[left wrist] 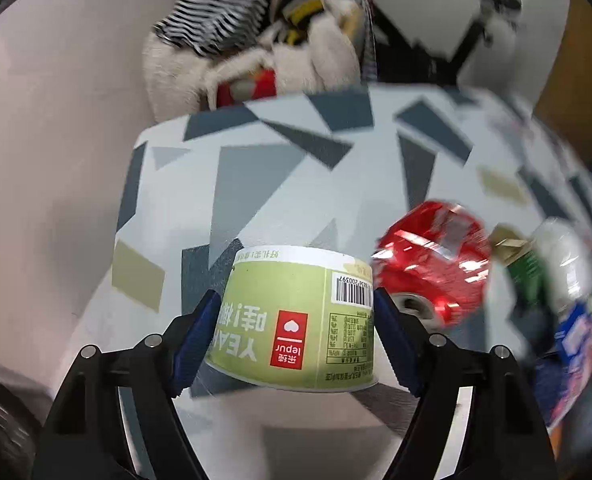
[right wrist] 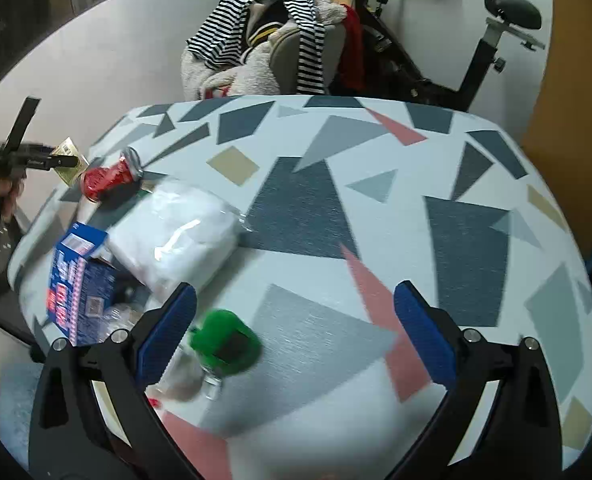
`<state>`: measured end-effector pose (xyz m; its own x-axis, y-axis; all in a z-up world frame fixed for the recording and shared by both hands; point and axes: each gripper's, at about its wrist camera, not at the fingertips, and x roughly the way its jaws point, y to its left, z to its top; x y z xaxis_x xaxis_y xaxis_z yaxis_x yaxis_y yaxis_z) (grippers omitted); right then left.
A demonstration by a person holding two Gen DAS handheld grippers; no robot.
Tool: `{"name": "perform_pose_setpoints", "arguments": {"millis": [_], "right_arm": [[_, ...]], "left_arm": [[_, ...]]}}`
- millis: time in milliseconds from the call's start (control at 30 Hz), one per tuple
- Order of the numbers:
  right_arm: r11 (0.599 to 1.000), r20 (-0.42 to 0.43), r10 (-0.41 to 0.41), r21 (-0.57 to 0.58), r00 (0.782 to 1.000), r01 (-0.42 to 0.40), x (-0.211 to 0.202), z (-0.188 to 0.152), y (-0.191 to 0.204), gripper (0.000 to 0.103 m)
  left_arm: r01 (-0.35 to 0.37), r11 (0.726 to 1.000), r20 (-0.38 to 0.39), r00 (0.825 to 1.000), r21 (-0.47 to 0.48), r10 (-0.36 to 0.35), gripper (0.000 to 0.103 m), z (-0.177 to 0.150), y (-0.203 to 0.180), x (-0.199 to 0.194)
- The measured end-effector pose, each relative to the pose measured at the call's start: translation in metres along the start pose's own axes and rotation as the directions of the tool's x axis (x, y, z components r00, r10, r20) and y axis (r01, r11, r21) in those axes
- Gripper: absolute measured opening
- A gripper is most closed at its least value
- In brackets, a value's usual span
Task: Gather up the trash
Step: 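Lift the yogurt cup with the left tool while the right tool grasps the white plastic bag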
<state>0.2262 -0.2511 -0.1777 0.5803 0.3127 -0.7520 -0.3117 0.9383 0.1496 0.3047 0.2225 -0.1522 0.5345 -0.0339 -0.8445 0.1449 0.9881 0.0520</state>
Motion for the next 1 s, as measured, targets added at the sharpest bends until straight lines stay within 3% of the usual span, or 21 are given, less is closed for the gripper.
{"name": "perform_pose_setpoints", "arguments": {"millis": [133, 267, 400, 433, 567, 667, 733, 867, 1000], "right_arm": [[0.997, -0.022, 0.072, 0.004, 0.997, -0.072, 0.014, 0.013, 0.015, 0.097], [0.993, -0.061, 0.119, 0.026, 0.991, -0.117, 0.034, 0.028, 0.029, 0.097], [0.981, -0.11, 0.163, 0.123, 0.981, -0.149, 0.062, 0.043, 0.034, 0.095], [0.976, -0.126, 0.171, 0.16, 0.977, -0.15, 0.069, 0.045, 0.033, 0.091], [0.934, -0.176, 0.232, 0.314, 0.957, -0.169, 0.094, 0.048, 0.024, 0.086], [0.884, -0.177, 0.319, 0.409, 0.931, -0.226, 0.102, 0.047, 0.015, 0.07], [0.863, -0.163, 0.346, 0.442, 0.924, -0.245, 0.102, 0.047, 0.012, 0.046], [0.9, -0.117, 0.297, 0.367, 0.948, -0.236, 0.083, 0.054, 0.02, 0.033], [0.937, -0.021, 0.212, 0.289, 0.977, -0.196, 0.049, 0.062, 0.022, 0.031]], "left_arm": [[0.019, 0.996, 0.093, 0.996, -0.085, -0.011, 0.075, -0.018, -0.006, -0.032], [0.008, 0.996, 0.17, 0.985, -0.093, 0.007, 0.075, -0.033, -0.022, -0.058], [0.037, 0.991, 0.24, 0.971, -0.128, -0.005, 0.075, -0.048, -0.034, -0.081], [0.041, 0.991, 0.252, 0.968, -0.131, -0.007, 0.075, -0.051, -0.037, -0.084], [0.093, 0.986, 0.303, 0.952, -0.141, -0.047, 0.075, -0.065, -0.054, -0.1], [0.124, 0.985, 0.318, 0.944, -0.117, -0.081, 0.075, -0.074, -0.071, -0.107], [0.138, 0.985, 0.324, 0.941, -0.1, -0.099, 0.075, -0.079, -0.083, -0.11], [0.168, 0.981, 0.325, 0.937, -0.099, -0.128, 0.075, -0.086, -0.096, -0.112], [0.17, 0.982, 0.337, 0.932, -0.083, -0.133, 0.075, -0.092, -0.112, -0.118]]}}
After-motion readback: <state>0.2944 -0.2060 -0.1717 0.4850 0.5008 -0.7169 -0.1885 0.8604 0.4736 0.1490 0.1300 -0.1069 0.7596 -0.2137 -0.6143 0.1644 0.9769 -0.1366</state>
